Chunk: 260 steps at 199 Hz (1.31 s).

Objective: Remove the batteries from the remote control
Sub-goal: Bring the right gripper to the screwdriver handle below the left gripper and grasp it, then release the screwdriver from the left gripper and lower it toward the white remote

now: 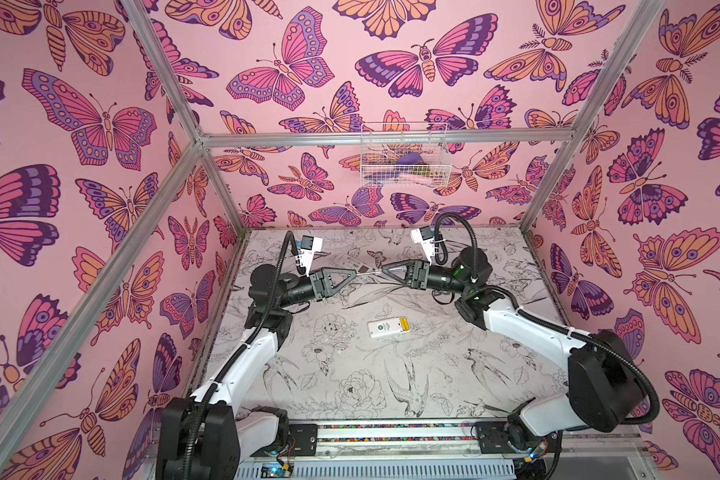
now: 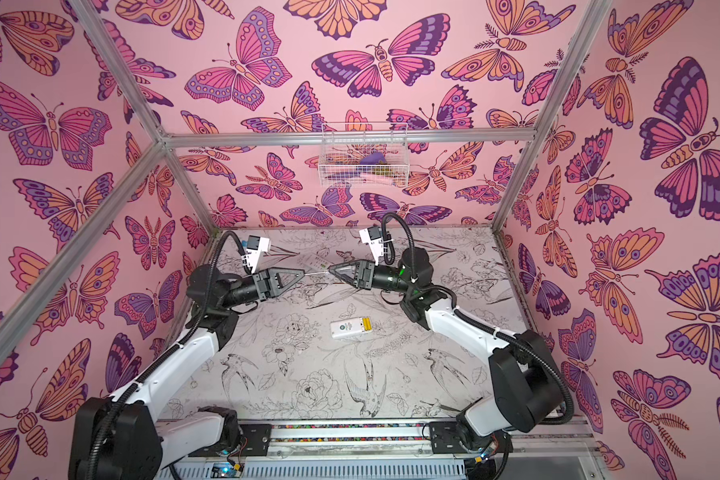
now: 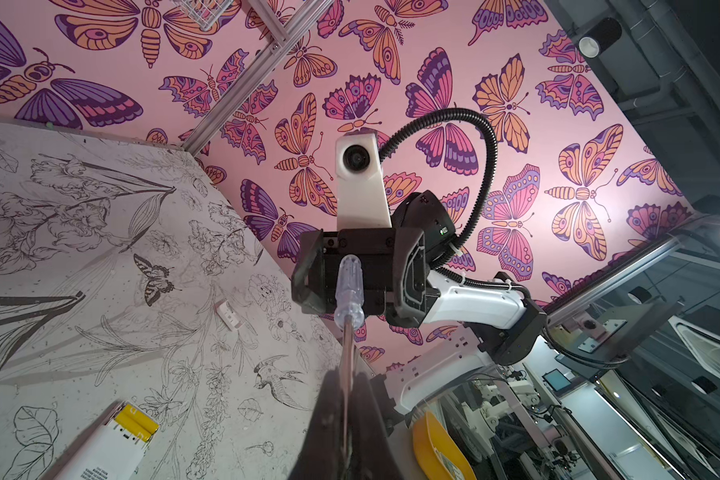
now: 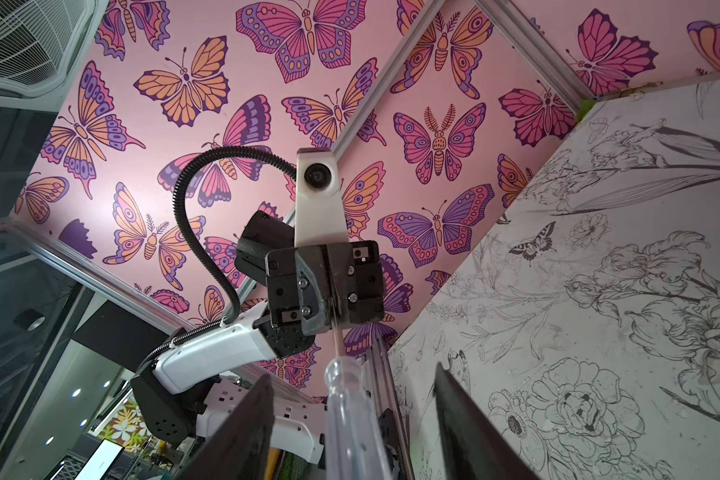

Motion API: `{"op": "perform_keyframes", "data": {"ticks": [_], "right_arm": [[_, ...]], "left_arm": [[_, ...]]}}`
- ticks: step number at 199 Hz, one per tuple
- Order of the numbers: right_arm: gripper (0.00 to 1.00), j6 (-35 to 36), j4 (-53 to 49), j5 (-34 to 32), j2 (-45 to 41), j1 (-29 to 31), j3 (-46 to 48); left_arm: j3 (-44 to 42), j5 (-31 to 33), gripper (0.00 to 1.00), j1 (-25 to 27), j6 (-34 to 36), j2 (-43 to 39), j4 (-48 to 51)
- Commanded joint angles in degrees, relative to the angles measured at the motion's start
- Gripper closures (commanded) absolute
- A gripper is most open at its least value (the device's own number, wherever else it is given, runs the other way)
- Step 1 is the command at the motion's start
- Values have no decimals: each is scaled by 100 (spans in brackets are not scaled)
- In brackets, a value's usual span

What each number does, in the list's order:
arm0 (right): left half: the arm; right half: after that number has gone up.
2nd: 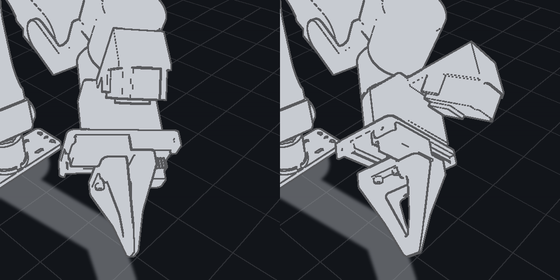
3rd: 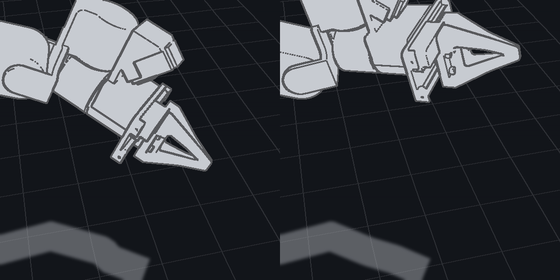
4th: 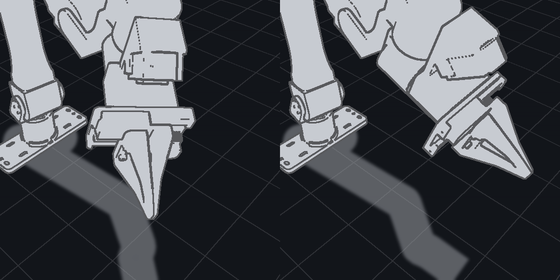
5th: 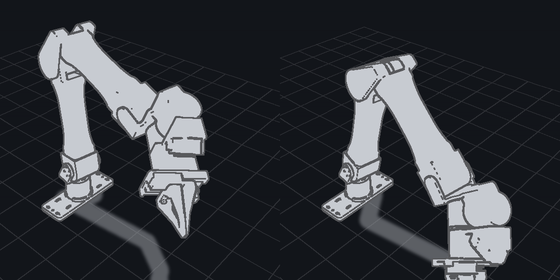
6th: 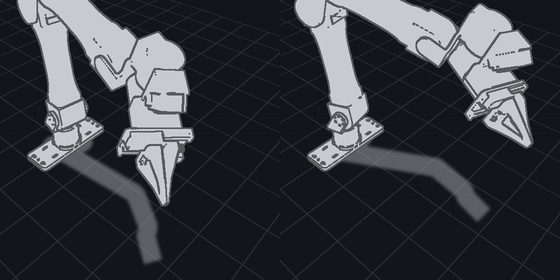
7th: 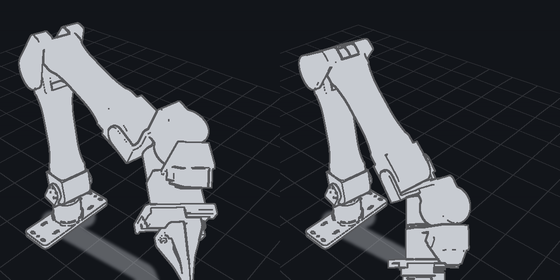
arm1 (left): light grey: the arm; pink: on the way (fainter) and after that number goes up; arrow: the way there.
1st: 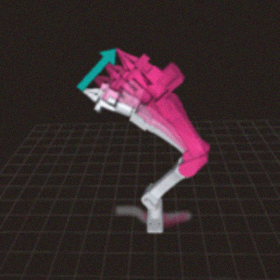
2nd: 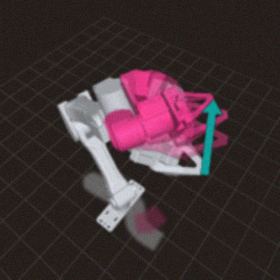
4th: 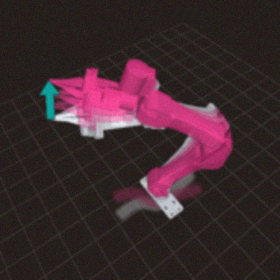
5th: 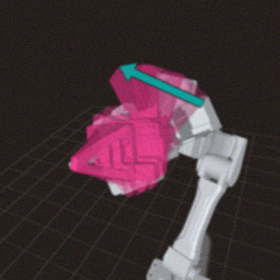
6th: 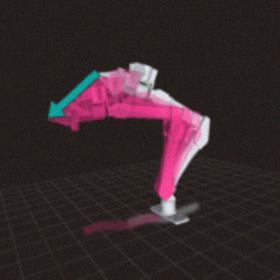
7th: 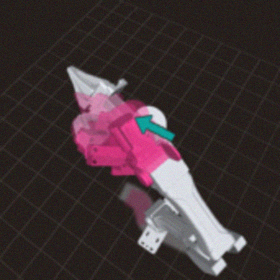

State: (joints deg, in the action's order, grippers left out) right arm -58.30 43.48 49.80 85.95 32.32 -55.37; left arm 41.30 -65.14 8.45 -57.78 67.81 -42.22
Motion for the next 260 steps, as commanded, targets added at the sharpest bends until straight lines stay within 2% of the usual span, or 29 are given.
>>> {"op": "perform_keyframes", "data": {"ticks": [1,61,123,139,158,173,217,260], "right_arm": [[41,-80,385,164,110,101,-246],[59,-92,402,223,214,152,-348],[83,99,156,319,218,143,-378],[86,225,10,328,154,113,-338],[89,376,-185,302,19,29,-270],[90,449,-275,303,-139,-110,-149],[91,1073,-1169,243,-790,-693,314],[92,2334,-2884,-228,-1608,-1034,627]], "left_arm": [[-51,37,100,40,-24,39,-305],[-60,39,100,57,38,22,-322],[-96,102,100,-12,75,3,-313],[-104,131,89,-45,182,0,-305],[-133,155,57,-86,382,-13,-180],[-54,169,42,-202,534,-30,64],[618,-11,26,-323,1959,53,2045],[1608,348,12,-220,4204,368,4804]]}}
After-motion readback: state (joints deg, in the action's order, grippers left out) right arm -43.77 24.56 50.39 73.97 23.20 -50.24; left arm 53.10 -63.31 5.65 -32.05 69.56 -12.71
